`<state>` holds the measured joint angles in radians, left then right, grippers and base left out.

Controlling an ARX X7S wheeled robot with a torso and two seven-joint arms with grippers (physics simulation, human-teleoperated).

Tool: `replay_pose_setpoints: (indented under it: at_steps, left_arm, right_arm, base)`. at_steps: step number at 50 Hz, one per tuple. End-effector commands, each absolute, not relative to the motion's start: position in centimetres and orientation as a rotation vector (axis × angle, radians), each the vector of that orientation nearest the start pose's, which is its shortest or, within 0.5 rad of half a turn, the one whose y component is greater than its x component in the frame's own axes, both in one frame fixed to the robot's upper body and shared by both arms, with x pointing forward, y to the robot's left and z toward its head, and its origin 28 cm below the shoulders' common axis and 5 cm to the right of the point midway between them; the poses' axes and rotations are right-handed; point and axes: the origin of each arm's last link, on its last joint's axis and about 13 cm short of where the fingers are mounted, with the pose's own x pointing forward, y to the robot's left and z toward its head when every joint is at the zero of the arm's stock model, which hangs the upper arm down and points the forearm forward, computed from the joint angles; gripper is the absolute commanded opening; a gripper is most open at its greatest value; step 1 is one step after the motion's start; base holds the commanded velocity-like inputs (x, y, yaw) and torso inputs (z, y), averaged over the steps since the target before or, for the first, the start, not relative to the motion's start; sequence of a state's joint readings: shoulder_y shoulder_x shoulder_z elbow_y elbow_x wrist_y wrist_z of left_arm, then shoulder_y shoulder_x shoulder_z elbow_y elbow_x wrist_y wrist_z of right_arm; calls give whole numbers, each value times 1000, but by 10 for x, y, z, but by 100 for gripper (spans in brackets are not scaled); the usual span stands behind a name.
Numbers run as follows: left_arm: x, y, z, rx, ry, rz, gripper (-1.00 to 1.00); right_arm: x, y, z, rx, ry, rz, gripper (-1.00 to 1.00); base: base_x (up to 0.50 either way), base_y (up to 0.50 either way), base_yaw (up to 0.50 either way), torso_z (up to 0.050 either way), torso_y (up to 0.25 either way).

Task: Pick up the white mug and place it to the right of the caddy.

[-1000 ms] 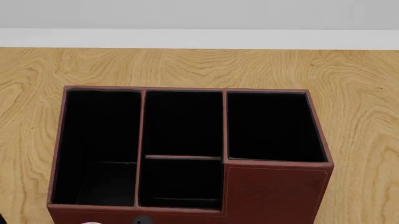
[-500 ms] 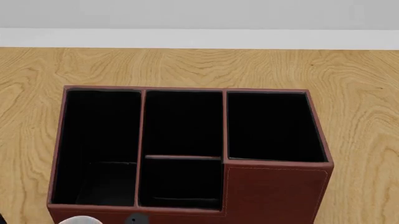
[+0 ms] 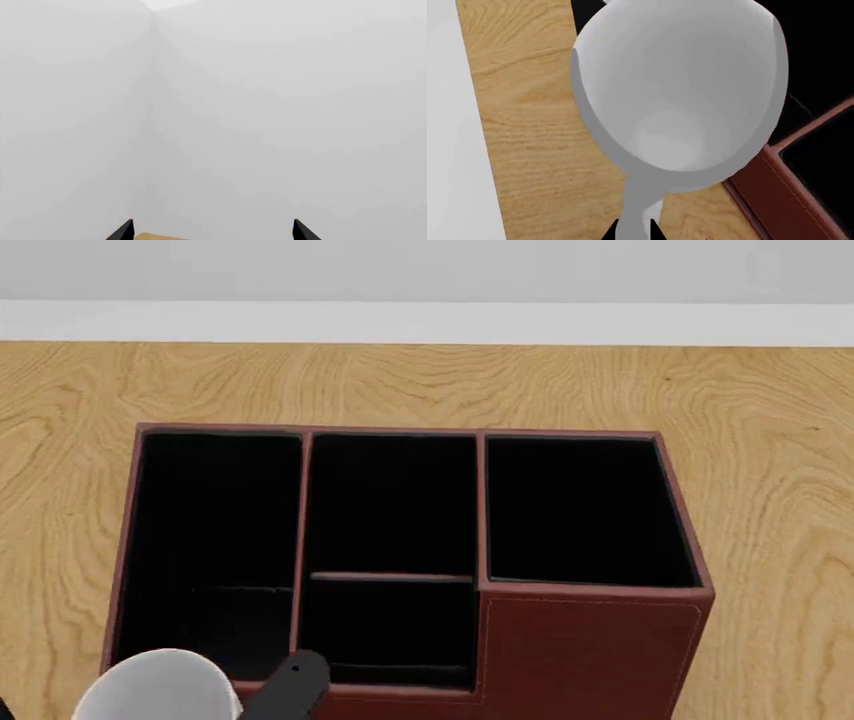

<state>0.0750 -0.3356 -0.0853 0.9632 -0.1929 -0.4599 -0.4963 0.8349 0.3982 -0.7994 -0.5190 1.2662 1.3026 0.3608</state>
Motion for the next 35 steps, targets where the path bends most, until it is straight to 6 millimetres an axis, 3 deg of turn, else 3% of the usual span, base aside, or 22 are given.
replay_pose_setpoints:
  at_steps: [1, 35]
  left_arm:
    - [152, 246, 169, 84, -465, 358, 100]
    - [152, 245, 171, 77, -472, 346, 100]
  right_arm:
    - [204, -41, 181, -428, 486, 981, -100]
    - [211, -60, 228, -345, 378, 894, -100]
  base:
    - [0, 0, 0, 0, 0]
    - [0, 0, 0, 0, 1]
